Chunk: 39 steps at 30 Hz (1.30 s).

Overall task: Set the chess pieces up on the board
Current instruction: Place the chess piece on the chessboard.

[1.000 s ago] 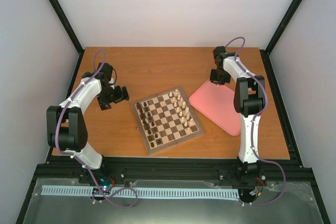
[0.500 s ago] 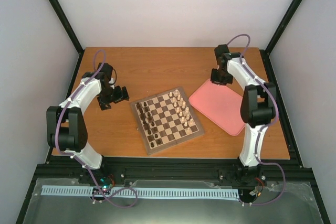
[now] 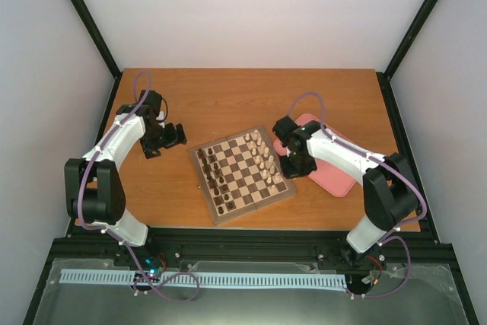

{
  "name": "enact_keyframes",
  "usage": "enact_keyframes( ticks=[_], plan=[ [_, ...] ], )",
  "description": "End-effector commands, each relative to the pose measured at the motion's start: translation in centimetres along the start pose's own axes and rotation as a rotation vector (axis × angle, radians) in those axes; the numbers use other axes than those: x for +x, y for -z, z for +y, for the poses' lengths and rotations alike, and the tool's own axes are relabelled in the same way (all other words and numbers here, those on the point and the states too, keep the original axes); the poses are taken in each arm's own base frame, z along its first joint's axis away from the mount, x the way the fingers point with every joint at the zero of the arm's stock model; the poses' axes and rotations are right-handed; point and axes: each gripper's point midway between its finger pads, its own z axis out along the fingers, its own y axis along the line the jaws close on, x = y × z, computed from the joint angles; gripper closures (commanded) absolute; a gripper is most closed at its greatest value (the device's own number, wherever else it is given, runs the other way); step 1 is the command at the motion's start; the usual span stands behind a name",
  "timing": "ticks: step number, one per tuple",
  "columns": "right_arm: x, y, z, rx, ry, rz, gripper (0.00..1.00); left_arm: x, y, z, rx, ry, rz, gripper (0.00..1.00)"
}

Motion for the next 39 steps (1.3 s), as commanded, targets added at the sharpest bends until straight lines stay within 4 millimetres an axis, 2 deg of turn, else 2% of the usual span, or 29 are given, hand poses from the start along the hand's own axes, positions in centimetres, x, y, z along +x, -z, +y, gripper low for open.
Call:
enact_keyframes(
  ticks=[1,5,9,18,24,39],
  plan=[
    [1.2,0.4,2.4,-0.037,0.02,-0.034,0.97,-0.7,1.5,-1.0,0.036,-0.025,-0.049,0.0],
    [1.6,0.1,4.2,-0.059,0.038,-0.036,0.97,-0.7,1.9,-1.1,0.039,-0.028,-0.057,0.0],
    [2.2,-0.4,4.8,-0.045,0.073,-0.029,0.97,-0.7,2.0,-1.0,0.037,-0.028,-0.061,0.0],
    [3.0,-2.3,4.9,-0.03,0.094,0.003,0.97,-0.5,2.3,-0.6,0.022,-0.025,-0.07,0.0],
    [2.6,-2.7,5.0,-0.021,0.093,-0.003,0.97,-0.4,2.2,-0.6,0.02,-0.022,-0.067,0.0],
    [3.3,-3.8,4.5,0.014,0.091,0.04,0.97,-0.1,2.0,-0.3,0.017,-0.025,-0.061,0.0]
  ],
)
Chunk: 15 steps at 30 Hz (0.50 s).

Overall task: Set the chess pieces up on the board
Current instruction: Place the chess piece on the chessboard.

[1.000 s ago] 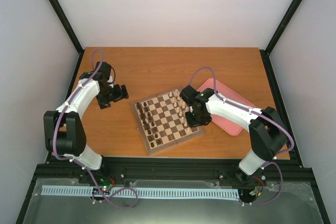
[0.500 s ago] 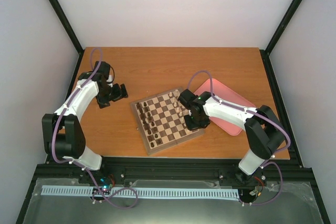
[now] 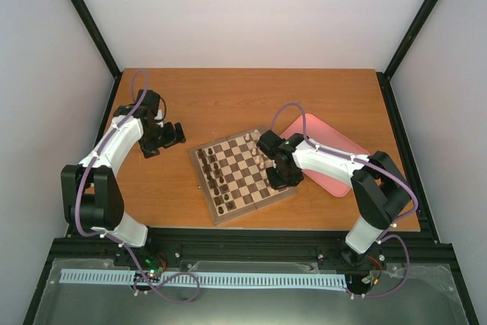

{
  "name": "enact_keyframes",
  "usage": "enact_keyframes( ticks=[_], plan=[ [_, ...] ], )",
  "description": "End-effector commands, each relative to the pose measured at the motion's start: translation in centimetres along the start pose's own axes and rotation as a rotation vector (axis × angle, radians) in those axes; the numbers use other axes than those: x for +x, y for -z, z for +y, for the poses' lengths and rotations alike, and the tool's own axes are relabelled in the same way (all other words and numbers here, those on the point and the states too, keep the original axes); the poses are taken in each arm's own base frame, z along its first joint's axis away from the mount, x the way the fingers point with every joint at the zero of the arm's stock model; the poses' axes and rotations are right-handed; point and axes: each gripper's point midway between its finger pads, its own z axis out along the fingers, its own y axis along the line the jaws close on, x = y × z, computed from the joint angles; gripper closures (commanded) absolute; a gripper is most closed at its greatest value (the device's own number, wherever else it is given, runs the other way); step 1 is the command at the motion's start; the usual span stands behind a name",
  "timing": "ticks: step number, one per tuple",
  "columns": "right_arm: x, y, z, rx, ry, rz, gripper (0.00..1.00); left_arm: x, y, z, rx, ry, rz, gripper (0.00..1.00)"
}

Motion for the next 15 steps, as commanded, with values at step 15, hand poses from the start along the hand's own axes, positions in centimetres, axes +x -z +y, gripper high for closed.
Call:
enact_keyframes(
  ticks=[15],
  plan=[
    [0.5,-0.1,0.0,0.022,0.001,0.005,0.77,0.1,0.7,-0.1,0.004,-0.021,-0.021,0.0]
  ],
)
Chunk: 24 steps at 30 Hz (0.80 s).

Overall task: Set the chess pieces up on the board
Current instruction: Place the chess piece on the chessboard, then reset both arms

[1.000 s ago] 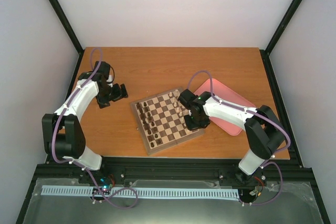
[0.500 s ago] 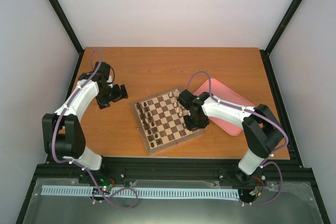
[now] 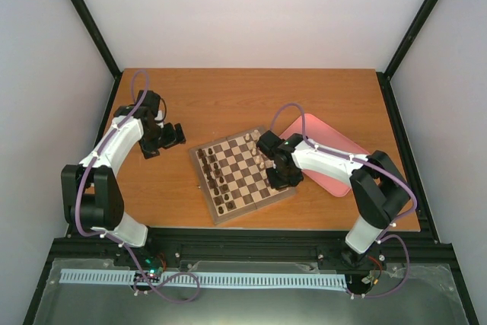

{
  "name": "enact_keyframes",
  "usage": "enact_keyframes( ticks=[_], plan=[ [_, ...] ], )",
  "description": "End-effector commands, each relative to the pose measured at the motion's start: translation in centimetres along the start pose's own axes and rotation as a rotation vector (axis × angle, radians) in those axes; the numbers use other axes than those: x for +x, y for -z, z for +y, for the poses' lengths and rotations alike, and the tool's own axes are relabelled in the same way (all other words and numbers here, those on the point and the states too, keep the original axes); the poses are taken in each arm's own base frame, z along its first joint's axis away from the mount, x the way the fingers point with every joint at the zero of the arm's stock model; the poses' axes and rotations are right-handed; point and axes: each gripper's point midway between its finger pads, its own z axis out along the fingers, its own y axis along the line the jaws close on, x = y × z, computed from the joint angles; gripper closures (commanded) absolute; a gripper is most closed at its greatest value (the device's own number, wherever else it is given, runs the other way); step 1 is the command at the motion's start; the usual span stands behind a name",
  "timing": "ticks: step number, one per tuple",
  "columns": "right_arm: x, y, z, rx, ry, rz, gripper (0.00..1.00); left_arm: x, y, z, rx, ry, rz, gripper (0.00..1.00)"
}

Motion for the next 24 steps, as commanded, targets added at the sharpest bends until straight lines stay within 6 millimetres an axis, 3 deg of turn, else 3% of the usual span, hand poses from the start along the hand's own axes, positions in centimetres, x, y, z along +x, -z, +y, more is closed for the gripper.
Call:
enact_keyframes(
  ticks=[1,10,17,21,24],
  plan=[
    [0.4,0.3,-0.1,0.014,0.001,-0.005,0.76,-0.1,0.9,-0.3,0.008,-0.022,-0.03,0.0],
    [-0.1,4.1,-0.2,-0.004,-0.009,-0.068,0.59,-0.2,1.0,-0.4,0.012,-0.024,-0.032,0.0],
    [-1.8,10.4,-0.8,-0.025,-0.041,-0.252,0.32,-0.5,1.7,-0.5,0.014,-0.028,-0.048,0.0],
    [-3.6,13.0,-1.4,0.003,-0.045,-0.314,0.01,-1.2,2.9,-0.5,-0.004,-0.032,-0.082,0.0],
    [-5.5,14.3,-3.0,0.03,-0.077,-0.357,0.0,-2.0,4.2,-0.3,-0.028,-0.04,-0.134,0.0]
  ],
)
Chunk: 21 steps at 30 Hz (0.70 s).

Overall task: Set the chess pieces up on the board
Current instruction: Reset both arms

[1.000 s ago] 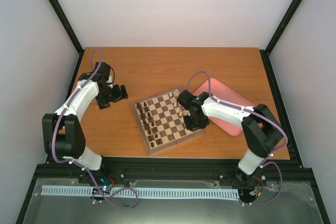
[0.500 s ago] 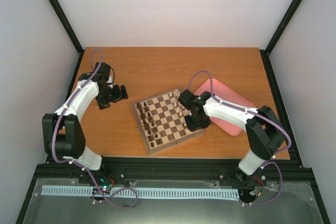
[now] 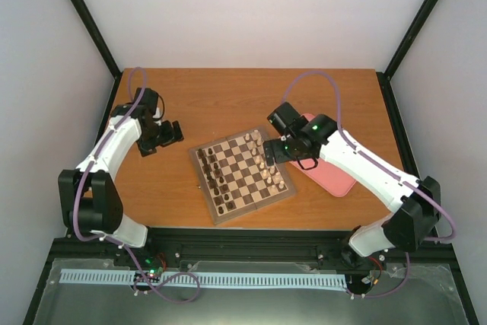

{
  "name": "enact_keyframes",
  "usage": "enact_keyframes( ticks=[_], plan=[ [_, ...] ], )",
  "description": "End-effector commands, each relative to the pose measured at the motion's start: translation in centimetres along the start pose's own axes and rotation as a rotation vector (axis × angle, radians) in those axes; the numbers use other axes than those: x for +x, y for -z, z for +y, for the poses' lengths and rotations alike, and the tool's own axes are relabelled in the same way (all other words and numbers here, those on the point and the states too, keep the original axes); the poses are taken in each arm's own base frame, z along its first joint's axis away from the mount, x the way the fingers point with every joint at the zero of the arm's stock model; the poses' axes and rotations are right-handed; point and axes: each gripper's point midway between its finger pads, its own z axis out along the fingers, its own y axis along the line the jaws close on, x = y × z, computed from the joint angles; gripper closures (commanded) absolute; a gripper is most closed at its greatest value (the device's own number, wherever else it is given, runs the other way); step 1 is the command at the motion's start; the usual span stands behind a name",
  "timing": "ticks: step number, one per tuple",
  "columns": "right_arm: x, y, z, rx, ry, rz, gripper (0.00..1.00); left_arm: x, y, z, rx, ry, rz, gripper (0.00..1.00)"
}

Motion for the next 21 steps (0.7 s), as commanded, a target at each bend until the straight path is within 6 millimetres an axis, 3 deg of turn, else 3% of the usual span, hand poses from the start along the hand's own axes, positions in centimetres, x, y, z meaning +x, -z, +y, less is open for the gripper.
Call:
enact_keyframes(
  ticks=[1,4,8,11,15,21],
  plan=[
    [-2.8,1.0,-3.1,0.091,-0.033,-0.055,0.0,-2.3,3.6,-0.3,-0.024,-0.037,-0.134,0.0],
    [-5.9,1.7,-6.5,0.121,-0.083,-0.132,0.0,-3.8,5.2,-0.4,-0.041,-0.05,-0.206,0.0],
    [-9.4,1.5,-12.8,0.15,-0.216,-0.232,0.0,-6.1,6.7,-0.2,-0.104,-0.078,-0.275,0.0],
    [-10.9,0.4,-17.9,0.112,-0.36,-0.281,0.0,-7.6,7.6,-0.3,-0.136,-0.098,-0.315,0.0],
    [-11.6,-0.8,-22.3,0.147,-0.449,-0.271,0.0,-8.5,8.2,-1.3,-0.105,-0.09,-0.321,0.0],
    [-11.5,-0.6,-23.6,0.199,-0.446,-0.277,0.0,-8.5,8.3,-2.2,-0.052,-0.089,-0.324,0.0]
  ],
)
